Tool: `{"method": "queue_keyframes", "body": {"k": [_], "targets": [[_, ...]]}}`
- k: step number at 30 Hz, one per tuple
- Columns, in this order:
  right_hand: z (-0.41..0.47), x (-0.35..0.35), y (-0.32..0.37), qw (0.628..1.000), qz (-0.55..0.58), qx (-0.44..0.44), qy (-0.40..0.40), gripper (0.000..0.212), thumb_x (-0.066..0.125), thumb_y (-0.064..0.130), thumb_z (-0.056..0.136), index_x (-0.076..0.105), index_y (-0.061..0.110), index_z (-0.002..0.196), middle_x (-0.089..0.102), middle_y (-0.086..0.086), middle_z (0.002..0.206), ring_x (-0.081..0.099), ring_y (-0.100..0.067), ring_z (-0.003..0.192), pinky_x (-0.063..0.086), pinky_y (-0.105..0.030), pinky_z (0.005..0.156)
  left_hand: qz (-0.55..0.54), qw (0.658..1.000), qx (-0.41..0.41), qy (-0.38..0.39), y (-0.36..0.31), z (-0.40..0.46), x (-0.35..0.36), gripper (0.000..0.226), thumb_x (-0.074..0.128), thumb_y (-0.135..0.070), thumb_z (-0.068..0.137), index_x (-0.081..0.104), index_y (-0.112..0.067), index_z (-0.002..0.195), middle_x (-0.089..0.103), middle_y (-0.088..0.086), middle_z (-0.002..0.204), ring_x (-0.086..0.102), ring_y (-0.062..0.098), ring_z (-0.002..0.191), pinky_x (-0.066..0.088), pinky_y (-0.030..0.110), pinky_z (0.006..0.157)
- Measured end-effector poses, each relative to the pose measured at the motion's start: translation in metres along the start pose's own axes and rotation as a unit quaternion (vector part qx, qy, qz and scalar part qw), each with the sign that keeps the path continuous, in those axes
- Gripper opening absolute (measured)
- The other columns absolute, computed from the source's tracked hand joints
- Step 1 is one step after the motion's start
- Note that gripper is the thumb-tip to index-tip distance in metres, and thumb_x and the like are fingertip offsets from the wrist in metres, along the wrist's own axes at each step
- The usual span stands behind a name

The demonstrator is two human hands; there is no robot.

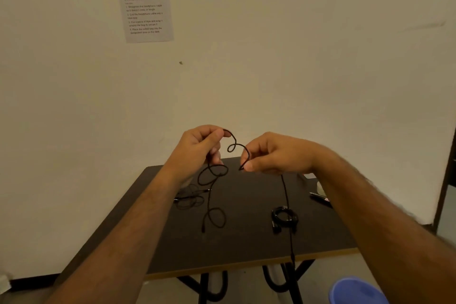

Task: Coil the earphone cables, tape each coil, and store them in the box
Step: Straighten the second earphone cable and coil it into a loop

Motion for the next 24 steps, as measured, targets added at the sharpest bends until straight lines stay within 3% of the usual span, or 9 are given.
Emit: {"method": "queue_keyframes", "body": {"k": [2,4,8,11,14,16,19,21,24], "targets": [[0.004,0.012,0.01,0.998,0.036,-0.049,0.026,0.011,0.057,0.011,0.097,0.067,0.008,0.093,0.049,0.001,0.062,0.038,-0.007,0.049,0.032,-0.017,0.047,-0.024,0.999,-0.031,-0.032,0.007,0.002,0.004,0.021,0.049,-0.02,0.103,0.066,-0.012,0.095,0.038,-0.008,0.056,0.035,0.008,0.046,0.043,0.025,0.045],[0.006,0.021,0.018,0.988,0.116,-0.096,0.035,0.015,0.051,0.012,0.098,0.065,0.008,0.092,0.045,0.004,0.061,0.033,-0.006,0.047,0.029,-0.017,0.045,0.011,0.998,-0.049,-0.037,0.016,0.003,0.007,0.019,0.053,-0.024,0.101,0.067,-0.015,0.091,0.041,-0.006,0.057,0.034,0.009,0.048,0.033,0.022,0.042],[0.007,0.01,0.02,0.952,0.279,-0.121,-0.047,0.022,0.042,0.018,0.101,0.055,0.007,0.086,0.039,0.003,0.061,0.028,-0.007,0.045,0.029,-0.021,0.043,0.098,0.99,-0.068,0.069,0.031,-0.008,0.025,0.023,0.057,-0.026,0.098,0.067,-0.006,0.097,0.049,-0.003,0.06,0.041,0.009,0.05,0.035,0.025,0.051],[0.005,-0.004,0.011,0.943,0.302,-0.088,-0.111,0.028,0.038,0.019,0.106,0.052,0.011,0.083,0.038,0.001,0.063,0.03,-0.009,0.045,0.038,-0.025,0.047,0.126,0.979,-0.09,0.134,0.032,-0.017,0.03,0.016,0.055,-0.015,0.1,0.065,-0.014,0.112,0.07,0.005,0.085,0.066,0.017,0.074,0.052,0.03,0.076],[0.007,-0.005,0.003,0.957,0.252,-0.036,-0.138,0.029,0.037,0.019,0.106,0.051,0.012,0.081,0.04,0.001,0.061,0.031,-0.01,0.045,0.036,-0.024,0.044,0.04,0.993,-0.064,0.095,0.019,-0.016,0.026,0.038,0.048,0.005,0.095,0.061,-0.017,0.123,0.072,0.004,0.112,0.068,0.019,0.106,0.052,0.038,0.093],[0.008,-0.003,0.002,0.964,0.216,-0.017,-0.156,0.03,0.038,0.019,0.105,0.052,0.013,0.079,0.041,0.002,0.058,0.03,-0.01,0.043,0.028,-0.023,0.041,-0.043,0.996,-0.048,0.053,0.011,-0.013,0.024,0.037,0.042,0.01,0.094,0.062,-0.011,0.117,0.072,0.008,0.105,0.069,0.023,0.099,0.055,0.043,0.088],[0.007,-0.004,0.004,0.963,0.169,-0.012,-0.211,0.03,0.04,0.018,0.105,0.054,0.011,0.078,0.04,0.002,0.056,0.03,-0.007,0.041,0.025,-0.019,0.039,-0.158,0.985,-0.059,0.046,0.008,-0.012,0.028,0.028,0.035,-0.002,0.101,0.061,-0.005,0.11,0.069,0.009,0.092,0.068,0.024,0.085,0.055,0.045,0.083],[0.005,-0.009,0.005,0.96,0.119,-0.011,-0.254,0.029,0.042,0.018,0.104,0.055,0.011,0.079,0.039,0.002,0.056,0.03,-0.006,0.042,0.027,-0.018,0.04,-0.201,0.976,-0.067,0.056,0.009,-0.016,0.032,0.027,0.038,-0.018,0.105,0.061,-0.006,0.11,0.065,0.007,0.085,0.064,0.019,0.074,0.057,0.039,0.076],[0.0,-0.017,0.007,0.954,0.075,-0.016,-0.29,0.03,0.045,0.021,0.103,0.058,0.014,0.077,0.039,0.008,0.053,0.029,-0.008,0.045,0.027,-0.02,0.042,-0.199,0.975,-0.067,0.07,0.013,-0.025,0.04,0.026,0.052,-0.028,0.094,0.062,-0.007,0.106,0.049,-0.001,0.066,0.042,0.008,0.052,0.048,0.025,0.053]]}}
Point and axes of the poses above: each hand's wrist, its own z-axis towards the middle knuckle, its own x-axis out of the palm, y = z × x, the point moved 7 cm from there along z, towards the middle knuckle
